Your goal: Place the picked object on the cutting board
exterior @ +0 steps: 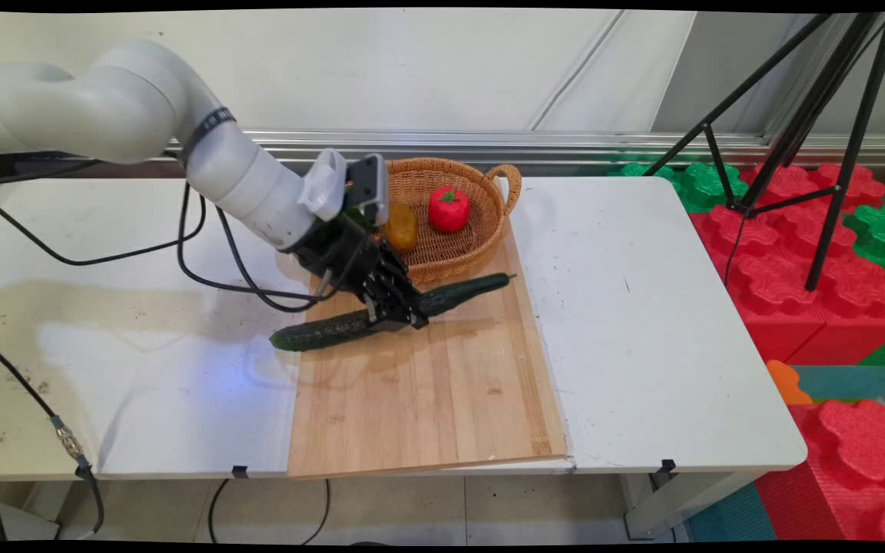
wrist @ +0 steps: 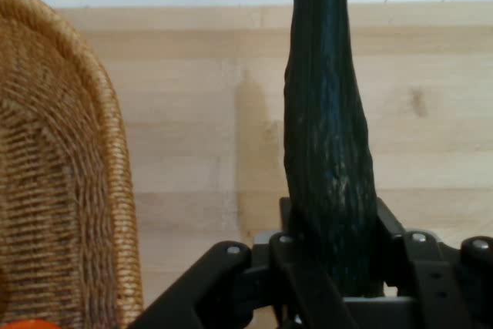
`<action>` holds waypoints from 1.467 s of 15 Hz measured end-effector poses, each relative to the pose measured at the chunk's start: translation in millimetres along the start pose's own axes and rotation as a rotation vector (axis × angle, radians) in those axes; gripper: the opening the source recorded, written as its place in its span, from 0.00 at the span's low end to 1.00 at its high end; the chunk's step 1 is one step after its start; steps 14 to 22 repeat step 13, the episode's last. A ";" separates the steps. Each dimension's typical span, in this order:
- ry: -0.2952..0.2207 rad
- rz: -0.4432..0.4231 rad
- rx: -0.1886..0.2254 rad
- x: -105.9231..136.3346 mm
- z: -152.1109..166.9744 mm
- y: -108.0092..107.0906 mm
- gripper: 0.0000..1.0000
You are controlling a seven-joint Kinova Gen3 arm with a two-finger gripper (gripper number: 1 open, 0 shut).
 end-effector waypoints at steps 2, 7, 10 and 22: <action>-0.017 0.000 0.005 -1.5 10.1 0.7 0.00; -0.054 0.010 0.019 -4.8 31.8 2.3 0.00; -0.061 0.021 0.025 -4.0 40.5 2.8 1.00; -0.059 0.024 0.033 -2.9 44.5 2.4 1.00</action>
